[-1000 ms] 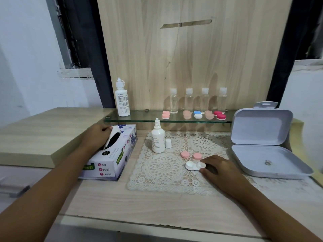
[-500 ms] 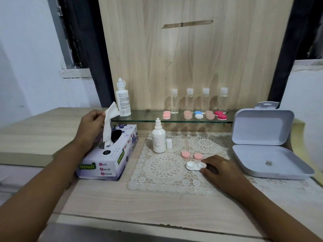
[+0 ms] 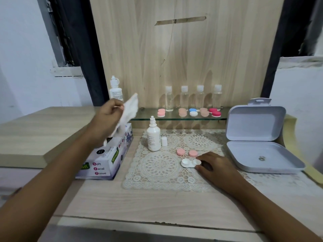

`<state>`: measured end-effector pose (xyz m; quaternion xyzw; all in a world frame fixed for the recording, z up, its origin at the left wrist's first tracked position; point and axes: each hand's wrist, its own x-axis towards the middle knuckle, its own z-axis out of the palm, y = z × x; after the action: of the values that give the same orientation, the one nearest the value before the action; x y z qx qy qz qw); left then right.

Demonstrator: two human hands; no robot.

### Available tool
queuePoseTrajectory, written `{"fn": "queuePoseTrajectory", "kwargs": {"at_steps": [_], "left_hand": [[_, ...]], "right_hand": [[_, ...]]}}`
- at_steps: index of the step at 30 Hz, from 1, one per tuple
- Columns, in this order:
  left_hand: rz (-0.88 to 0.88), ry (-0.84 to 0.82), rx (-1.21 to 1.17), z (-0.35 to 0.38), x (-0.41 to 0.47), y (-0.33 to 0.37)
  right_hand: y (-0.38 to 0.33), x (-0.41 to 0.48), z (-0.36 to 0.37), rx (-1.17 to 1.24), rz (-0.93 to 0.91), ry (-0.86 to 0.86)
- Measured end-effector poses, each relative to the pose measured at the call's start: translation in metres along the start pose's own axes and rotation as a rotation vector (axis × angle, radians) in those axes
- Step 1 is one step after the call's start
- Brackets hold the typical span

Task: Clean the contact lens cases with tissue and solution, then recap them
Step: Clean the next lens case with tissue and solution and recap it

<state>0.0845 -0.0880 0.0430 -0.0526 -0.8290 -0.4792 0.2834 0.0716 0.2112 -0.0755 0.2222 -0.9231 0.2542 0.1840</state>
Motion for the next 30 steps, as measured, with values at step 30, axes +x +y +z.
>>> {"fn": "queuePoseTrajectory", "kwargs": {"at_steps": [30], "left_hand": [[-0.093,-0.332,-0.13,0.136,-0.044,-0.018]], "right_hand": [[0.001,0.0,0.001,0.026,-0.012,0.005]]}}
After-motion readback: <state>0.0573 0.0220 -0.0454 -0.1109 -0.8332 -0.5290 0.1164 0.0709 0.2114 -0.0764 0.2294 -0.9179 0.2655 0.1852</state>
